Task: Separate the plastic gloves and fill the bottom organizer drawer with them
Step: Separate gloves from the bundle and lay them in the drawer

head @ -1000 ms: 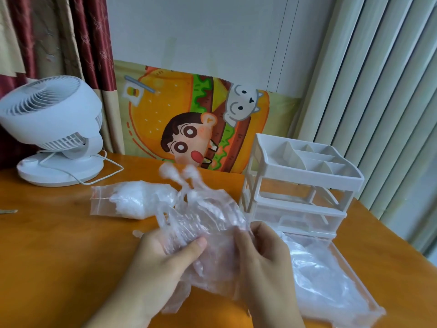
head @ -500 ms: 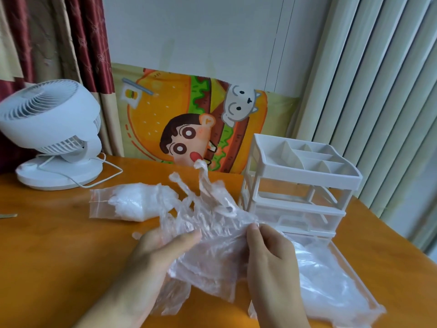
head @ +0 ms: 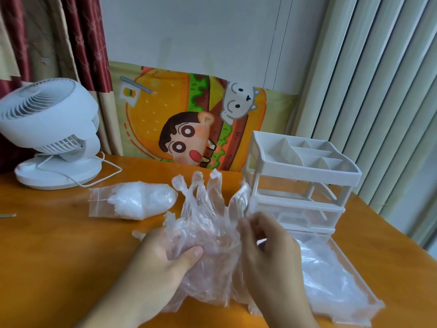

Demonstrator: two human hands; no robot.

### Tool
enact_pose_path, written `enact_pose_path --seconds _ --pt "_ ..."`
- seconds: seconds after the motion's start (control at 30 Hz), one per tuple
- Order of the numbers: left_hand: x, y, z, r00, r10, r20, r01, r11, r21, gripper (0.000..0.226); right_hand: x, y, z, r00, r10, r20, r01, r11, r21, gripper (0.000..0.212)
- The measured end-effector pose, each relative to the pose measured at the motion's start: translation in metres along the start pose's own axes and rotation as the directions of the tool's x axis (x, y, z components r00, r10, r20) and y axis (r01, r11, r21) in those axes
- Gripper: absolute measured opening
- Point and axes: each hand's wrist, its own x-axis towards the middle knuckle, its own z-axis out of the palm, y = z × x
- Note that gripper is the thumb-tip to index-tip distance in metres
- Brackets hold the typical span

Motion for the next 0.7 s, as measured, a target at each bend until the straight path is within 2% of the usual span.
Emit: enact_pose_path --seconds 0.07,0.17,0.23,0.3,0.43,0.5,0.53,0.6,0.63,0.7 --pt "0.001 0.002 -0.003 1.000 -0.021 0.021 0.022 0.999 -0.049 0.025 0.006 -0.001 -0.007 0.994 0.105 -0.029 -0.101 0.987 0.129 0.034" --pt "0.002 0.003 -0.006 0.997 -0.061 0.042 0.066 0.991 -0.120 0.031 0.011 -0.004 -0.017 0.965 0.261 0.013 -0.250 0.908 0.336 0.036" --pt "0.001 0.003 -0.007 0.994 -0.079 0.070 0.089 0.983 -0.161 0.041 0.012 -0.007 -0.020 0.953 0.300 0.048 -0.293 0.864 0.409 0.034" --pt "0.000 0.005 -0.007 0.993 -0.081 0.090 0.096 0.979 -0.179 0.066 0.012 -0.008 -0.022 0.947 0.315 0.059 -0.304 0.828 0.472 0.032" --pt "0.001 0.005 -0.008 0.988 -0.105 0.115 0.137 0.938 -0.318 0.071 0.014 -0.014 -0.025 0.923 0.363 0.128 -0.366 0.726 0.583 0.036" --pt "0.001 0.003 -0.009 0.987 -0.098 0.124 0.138 0.920 -0.367 0.080 0.013 -0.019 -0.025 0.903 0.383 0.195 -0.424 0.713 0.559 0.044" --pt "0.002 0.002 -0.009 0.988 -0.093 0.122 0.134 0.910 -0.393 0.081 0.011 -0.020 -0.025 0.893 0.387 0.230 -0.449 0.746 0.492 0.050" --pt "0.003 0.000 -0.009 0.991 -0.089 0.101 0.124 0.900 -0.419 0.067 0.008 -0.026 -0.024 0.876 0.357 0.325 -0.451 0.844 0.290 0.053" --pt "0.002 0.002 -0.009 0.992 -0.075 0.106 0.114 0.893 -0.435 0.053 0.006 -0.028 -0.023 0.864 0.333 0.377 -0.440 0.864 0.246 0.046" --pt "0.001 0.002 -0.007 0.989 -0.061 0.133 0.115 0.886 -0.449 0.040 0.004 -0.031 -0.020 0.842 0.319 0.436 -0.462 0.844 0.275 0.039"
